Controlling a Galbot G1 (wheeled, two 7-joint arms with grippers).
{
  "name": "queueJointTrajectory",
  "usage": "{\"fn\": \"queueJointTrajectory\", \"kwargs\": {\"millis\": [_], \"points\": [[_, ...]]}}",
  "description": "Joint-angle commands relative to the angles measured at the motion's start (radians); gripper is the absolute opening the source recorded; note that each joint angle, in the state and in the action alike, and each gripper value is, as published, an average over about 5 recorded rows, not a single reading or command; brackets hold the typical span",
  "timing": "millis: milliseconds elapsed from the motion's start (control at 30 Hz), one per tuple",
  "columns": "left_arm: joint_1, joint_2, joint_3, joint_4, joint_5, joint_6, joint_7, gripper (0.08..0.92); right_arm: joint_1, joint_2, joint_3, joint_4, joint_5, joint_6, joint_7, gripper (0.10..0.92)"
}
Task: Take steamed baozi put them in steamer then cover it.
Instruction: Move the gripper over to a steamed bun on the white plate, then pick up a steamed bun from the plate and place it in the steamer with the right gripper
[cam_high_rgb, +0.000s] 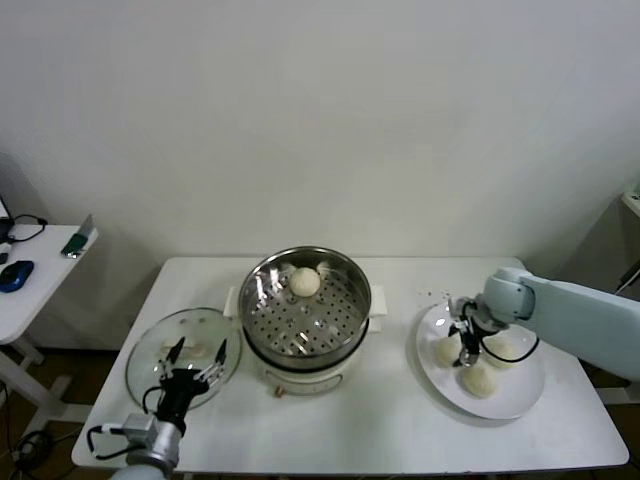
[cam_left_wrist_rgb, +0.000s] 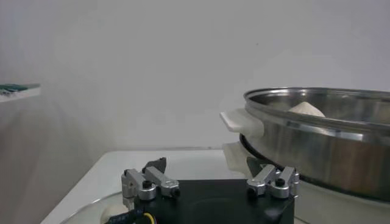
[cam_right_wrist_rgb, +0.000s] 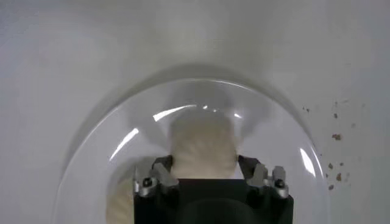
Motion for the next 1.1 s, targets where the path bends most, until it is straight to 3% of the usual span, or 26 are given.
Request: {"fn": "queueJointTrajectory", "kwargs": {"millis": [33,300,600,900,1100], "points": [[0.000,-0.001,0.000,-0.001,-0.001,0.001,0.000,0.823,0.011,0.005,0.009,0.000,0.003,0.004,-0.013,0.644],[0.000,-0.001,-0.003,-0.002,-0.003,-0.001,-0.001,0.823,0.424,-0.011,-0.252,0.063,0.167,0.077,-0.092,0.620],[-0.006,0.005,0.001,0.005,-0.008,-0.002,-0.001,0.823,0.897,0.144,-0.432,0.081,0.416,0.090,-0.165,0.620],[-0.020,-0.001,0.006,0.007,-0.011,0.000,-0.001,0.823,0.879,0.402,-0.240,0.165,0.672,-0.088,-0.024,0.621],[-0.018,-0.005,-0.004,0.000,-0.024,0.001,-0.002,0.823,0.731,0.575,-0.175,0.158,0.709,-0.156,0.061,0.620]]}}
